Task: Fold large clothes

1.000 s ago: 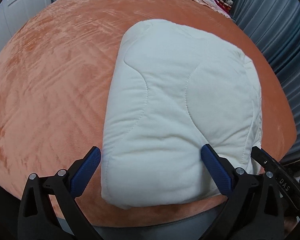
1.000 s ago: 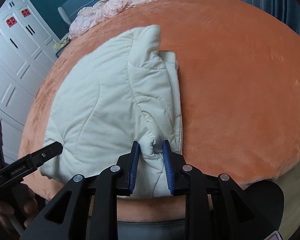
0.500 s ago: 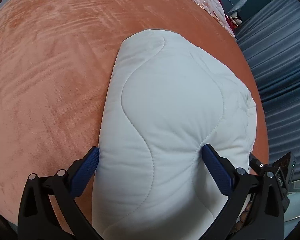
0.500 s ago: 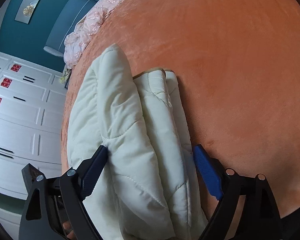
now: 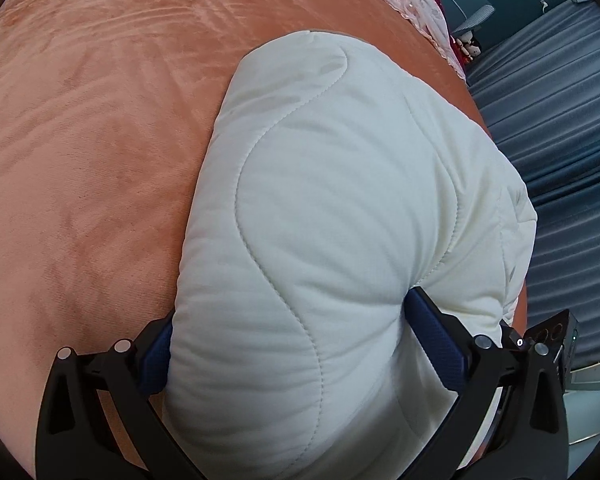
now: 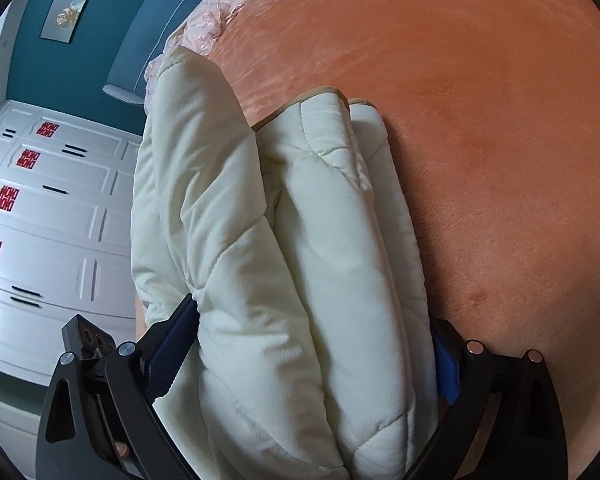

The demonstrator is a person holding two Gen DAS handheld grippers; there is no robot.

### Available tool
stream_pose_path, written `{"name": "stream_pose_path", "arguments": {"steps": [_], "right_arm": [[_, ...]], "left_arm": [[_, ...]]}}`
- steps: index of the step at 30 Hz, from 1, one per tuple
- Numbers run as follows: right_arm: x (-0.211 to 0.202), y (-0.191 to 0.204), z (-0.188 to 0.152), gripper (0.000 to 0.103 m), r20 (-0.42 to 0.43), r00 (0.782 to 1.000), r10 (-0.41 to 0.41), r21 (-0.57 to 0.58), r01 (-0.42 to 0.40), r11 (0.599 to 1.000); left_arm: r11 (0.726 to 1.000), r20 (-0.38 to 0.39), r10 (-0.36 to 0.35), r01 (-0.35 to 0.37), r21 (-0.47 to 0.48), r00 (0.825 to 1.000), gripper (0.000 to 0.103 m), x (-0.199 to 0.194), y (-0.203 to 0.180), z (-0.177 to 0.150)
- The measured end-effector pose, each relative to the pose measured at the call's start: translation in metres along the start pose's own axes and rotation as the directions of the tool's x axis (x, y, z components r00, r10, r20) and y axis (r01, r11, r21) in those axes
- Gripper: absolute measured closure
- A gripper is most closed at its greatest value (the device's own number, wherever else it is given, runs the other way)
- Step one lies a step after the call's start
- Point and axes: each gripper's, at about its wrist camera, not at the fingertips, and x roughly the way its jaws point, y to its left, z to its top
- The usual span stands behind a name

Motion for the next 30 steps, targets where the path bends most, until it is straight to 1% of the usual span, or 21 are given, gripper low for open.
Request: {"name": "stream_pose_path", "arguments": {"steps": [4,5,6,7,9,10,11,12,14,16,19,21,23,26,30], "right_arm": [[0.001,0.004,0.008,0.007,-0.005,1.0,-0.005,-0.008,0.005,1.0],[0.001,0.004,0.008,0.009,-0.007,1.0,-0.005,-0.008,0.005,1.0],[0.001,0.006,0.01,0.018,-0.008,1.0,-0.004,-0.01,0.004,1.0],[0.001,0.008,0.011,0.025,-0.015,1.0,0.01,-0.004,-0.01,1.0],[-0.004,0.013,0.015,0.047,-0.017,1.0,0.013,0.006,-0.013,1.0],[-0.009,0.018,0.014,0.053,-0.01,1.0,0.007,-0.005,-0.007,1.0],[-0.016,0.022,0.013,0.062,-0.002,1.0,0.001,-0.018,-0.001,1.0],[-0.024,0.028,0.011,0.065,0.009,1.0,-0.005,-0.031,0.006,1.0],[-0.039,0.036,0.004,0.066,0.035,0.999,-0.007,-0.045,0.009,0.999],[-0.06,0.041,-0.004,0.067,0.069,0.997,0.019,-0.05,-0.015,0.999],[-0.095,0.052,-0.017,0.067,0.123,0.99,0.066,-0.073,-0.058,0.996],[-0.119,0.063,-0.026,0.067,0.157,0.984,0.089,-0.099,-0.074,0.992],[-0.142,0.076,-0.032,0.067,0.19,0.976,0.107,-0.129,-0.083,0.988],[-0.176,0.098,-0.039,0.067,0.245,0.96,0.134,-0.184,-0.09,0.979],[-0.217,0.13,-0.05,0.067,0.319,0.928,0.19,-0.264,-0.106,0.959]], "left_arm": [[1.0,0.015,0.021,-0.022,0.018,1.0,0.005,0.0,-0.003,-0.001],[0.999,0.017,0.029,-0.029,0.022,0.999,0.005,0.0,-0.005,-0.001],[0.999,0.017,0.036,-0.036,0.025,0.999,0.005,0.0,-0.007,-0.001],[0.998,0.019,0.046,-0.046,0.03,0.999,0.005,0.0,-0.012,0.001],[0.996,0.032,0.073,-0.075,0.054,0.997,0.01,-0.008,-0.024,0.001],[0.993,0.046,0.089,-0.092,0.08,0.995,0.017,-0.014,-0.032,-0.001],[0.988,0.061,0.104,-0.11,0.11,0.993,0.023,-0.021,-0.041,-0.003],[0.98,0.078,0.119,-0.13,0.151,0.99,0.027,-0.029,-0.051,-0.006],[0.967,0.109,0.121,-0.142,0.212,0.987,0.035,-0.047,-0.065,-0.013],[0.962,0.134,0.092,-0.123,0.244,0.987,0.038,-0.07,-0.074,-0.02],[0.947,0.184,0.044,-0.1,0.306,0.982,0.039,-0.106,-0.091,-0.031],[0.933,0.225,0.022,-0.101,0.346,0.974,0.039,-0.131,-0.107,-0.039],[0.926,0.256,-0.005,-0.092,0.367,0.967,0.039,-0.154,-0.115,-0.049],[0.919,0.303,-0.054,-0.072,0.388,0.951,0.039,-0.188,-0.128,-0.058],[0.901,0.381,-0.125,-0.056,0.43,0.916,0.039,-0.235,-0.145,-0.07]]}}
